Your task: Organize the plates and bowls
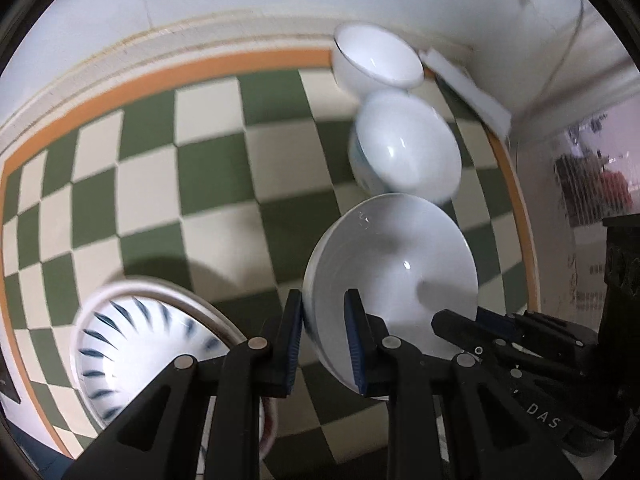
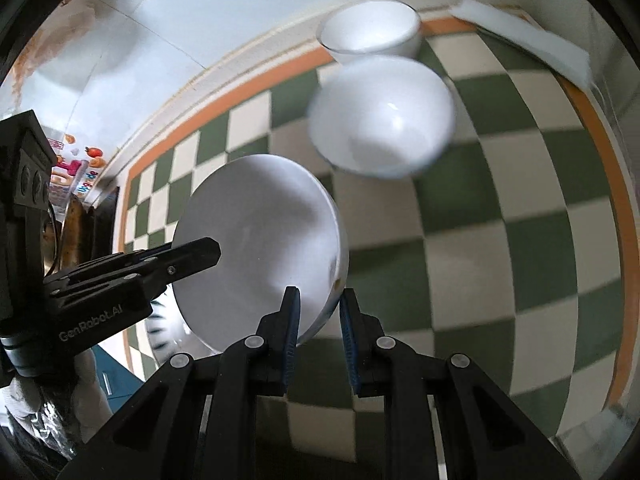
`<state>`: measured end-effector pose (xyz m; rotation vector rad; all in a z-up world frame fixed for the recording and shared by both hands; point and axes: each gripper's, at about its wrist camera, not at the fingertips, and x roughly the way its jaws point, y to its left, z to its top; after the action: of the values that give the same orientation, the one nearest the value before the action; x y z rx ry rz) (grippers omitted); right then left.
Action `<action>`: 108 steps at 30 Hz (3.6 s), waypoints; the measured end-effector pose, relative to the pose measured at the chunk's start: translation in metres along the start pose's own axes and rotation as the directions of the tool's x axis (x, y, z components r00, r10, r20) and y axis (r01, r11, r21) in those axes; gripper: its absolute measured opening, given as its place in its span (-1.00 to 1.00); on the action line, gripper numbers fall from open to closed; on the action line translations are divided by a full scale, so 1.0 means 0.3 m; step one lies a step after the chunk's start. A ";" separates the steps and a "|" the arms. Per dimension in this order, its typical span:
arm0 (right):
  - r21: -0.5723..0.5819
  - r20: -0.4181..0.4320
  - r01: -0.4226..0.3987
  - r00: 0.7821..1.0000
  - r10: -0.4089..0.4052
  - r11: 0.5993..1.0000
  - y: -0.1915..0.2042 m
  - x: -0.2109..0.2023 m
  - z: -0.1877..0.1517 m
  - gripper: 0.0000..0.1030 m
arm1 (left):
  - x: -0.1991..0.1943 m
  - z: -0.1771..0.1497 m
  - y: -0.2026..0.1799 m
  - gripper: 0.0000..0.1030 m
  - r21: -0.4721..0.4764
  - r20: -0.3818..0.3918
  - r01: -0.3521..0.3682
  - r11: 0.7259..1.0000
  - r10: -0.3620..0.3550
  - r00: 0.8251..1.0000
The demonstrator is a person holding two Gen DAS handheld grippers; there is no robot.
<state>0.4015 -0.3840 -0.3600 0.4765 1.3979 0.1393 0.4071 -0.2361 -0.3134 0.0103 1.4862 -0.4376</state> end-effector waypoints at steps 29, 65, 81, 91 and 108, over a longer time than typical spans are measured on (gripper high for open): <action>0.138 0.013 -0.081 0.997 0.080 0.987 -0.261 -0.060 0.011 -0.33 | 0.039 0.002 -0.066 -0.61 0.013 -0.059 -0.043 0.999 0.044 0.997; 0.158 0.009 -0.038 0.999 0.037 0.987 -0.281 0.113 0.441 -0.67 | 0.249 0.419 -0.095 -0.79 -0.014 -0.091 -0.030 0.999 0.029 0.995; 0.078 0.123 -0.068 0.991 0.058 0.995 -0.157 -0.206 0.248 -0.66 | -0.080 0.237 -0.165 -0.79 0.056 0.026 0.015 0.998 -0.016 1.000; 0.057 0.101 -0.087 0.992 0.081 0.995 -0.106 -0.240 0.052 -0.65 | -0.102 0.060 -0.131 -0.79 0.060 -0.006 0.018 0.998 -0.018 1.000; 0.102 -0.026 -0.055 0.998 0.058 0.993 -0.176 -0.022 -0.061 -0.66 | 0.116 -0.043 -0.118 -0.79 0.108 -0.145 -0.070 0.992 0.086 0.986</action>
<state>0.3728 -0.4295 -0.3769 0.6010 1.4249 0.1218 0.3851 -0.2749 -0.3388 0.1856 1.6038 -0.4568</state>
